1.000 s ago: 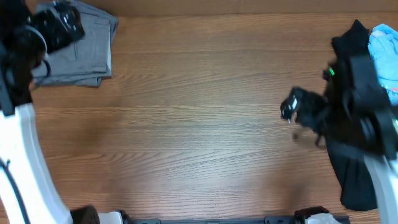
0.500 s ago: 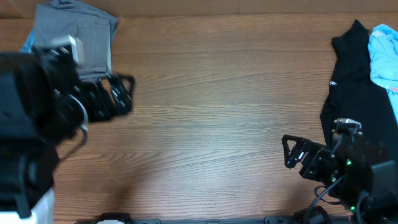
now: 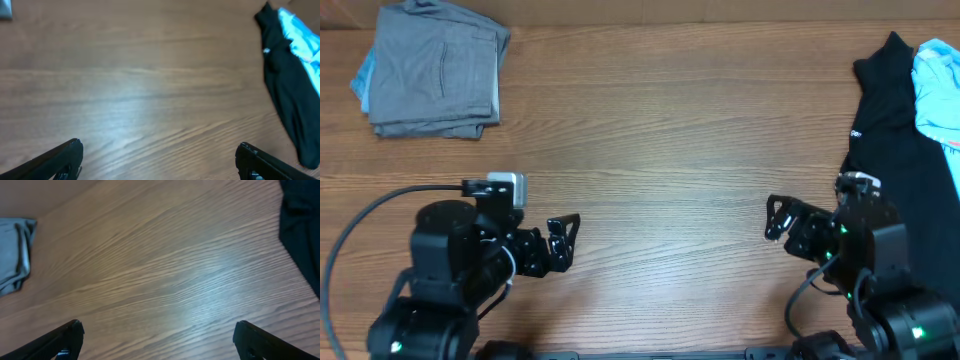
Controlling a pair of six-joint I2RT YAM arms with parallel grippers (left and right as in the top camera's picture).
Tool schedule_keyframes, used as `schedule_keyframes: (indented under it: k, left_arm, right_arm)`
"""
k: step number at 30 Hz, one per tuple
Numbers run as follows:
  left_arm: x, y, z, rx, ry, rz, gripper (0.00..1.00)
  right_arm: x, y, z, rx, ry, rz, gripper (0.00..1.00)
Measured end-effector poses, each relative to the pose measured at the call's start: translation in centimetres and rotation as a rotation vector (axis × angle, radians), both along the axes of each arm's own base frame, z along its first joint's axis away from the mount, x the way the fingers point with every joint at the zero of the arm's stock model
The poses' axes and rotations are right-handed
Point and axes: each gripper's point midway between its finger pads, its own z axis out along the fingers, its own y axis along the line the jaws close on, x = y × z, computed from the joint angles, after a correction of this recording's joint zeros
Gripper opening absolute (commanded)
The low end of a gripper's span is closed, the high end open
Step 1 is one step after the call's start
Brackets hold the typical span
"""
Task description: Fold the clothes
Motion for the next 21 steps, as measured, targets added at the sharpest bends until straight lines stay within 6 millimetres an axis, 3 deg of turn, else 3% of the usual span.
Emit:
schedule_keyframes:
  k: [5,21]
  left_arm:
    - [0.3,0.0,-2.6,0.011,0.077,0.0,1.0]
    - [1.9,-0.3,-6.0,0.034,0.231,0.0,1.0]
  right_arm:
    - [0.8,-0.1,-1.1,-0.027,0.047,-0.013,1.0]
    - [2.6,0.2,-6.6,-0.096,0.277,-0.016,1.0]
